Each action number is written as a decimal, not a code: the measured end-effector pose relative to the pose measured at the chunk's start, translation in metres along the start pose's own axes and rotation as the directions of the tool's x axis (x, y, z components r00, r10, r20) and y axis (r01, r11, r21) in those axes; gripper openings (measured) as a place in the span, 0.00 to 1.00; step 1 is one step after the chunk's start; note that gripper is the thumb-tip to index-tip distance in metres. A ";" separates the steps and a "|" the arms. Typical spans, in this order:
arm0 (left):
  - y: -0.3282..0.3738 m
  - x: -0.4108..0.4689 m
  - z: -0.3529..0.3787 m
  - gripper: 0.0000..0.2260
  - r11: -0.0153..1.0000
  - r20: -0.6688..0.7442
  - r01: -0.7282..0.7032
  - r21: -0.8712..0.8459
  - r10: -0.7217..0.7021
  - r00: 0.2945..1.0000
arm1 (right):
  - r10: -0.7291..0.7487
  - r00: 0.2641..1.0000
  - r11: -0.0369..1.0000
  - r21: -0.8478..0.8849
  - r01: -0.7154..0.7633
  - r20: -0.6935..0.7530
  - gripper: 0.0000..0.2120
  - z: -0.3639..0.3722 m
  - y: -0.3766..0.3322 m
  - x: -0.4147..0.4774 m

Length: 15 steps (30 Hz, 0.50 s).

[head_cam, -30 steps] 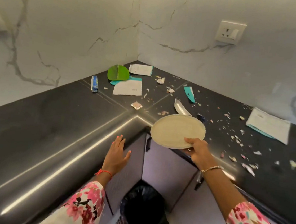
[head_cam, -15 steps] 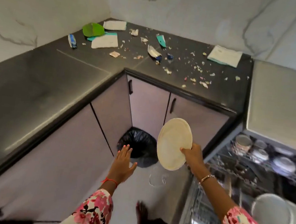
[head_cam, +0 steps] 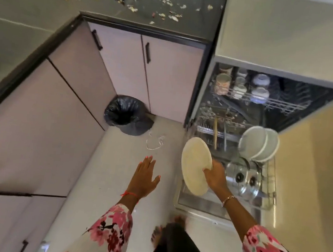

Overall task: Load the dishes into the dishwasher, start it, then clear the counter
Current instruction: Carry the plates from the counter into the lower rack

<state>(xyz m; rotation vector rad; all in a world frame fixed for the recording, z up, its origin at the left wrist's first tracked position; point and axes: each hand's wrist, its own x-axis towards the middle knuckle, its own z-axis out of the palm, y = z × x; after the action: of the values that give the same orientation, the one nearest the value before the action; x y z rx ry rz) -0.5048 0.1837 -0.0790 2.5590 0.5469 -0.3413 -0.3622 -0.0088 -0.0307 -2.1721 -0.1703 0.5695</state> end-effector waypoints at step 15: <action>0.202 0.051 0.093 0.28 0.956 0.179 -0.291 0.049 0.278 0.944 | 0.147 0.956 0.989 0.069 -0.134 -0.254 0.19 -0.187 0.152 -0.017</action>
<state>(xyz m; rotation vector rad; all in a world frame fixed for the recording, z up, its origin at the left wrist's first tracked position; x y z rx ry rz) -0.3832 -0.0087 -0.0903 2.6008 0.0992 -0.4778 -0.3034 -0.2422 -0.0452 -2.1967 0.1400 0.3586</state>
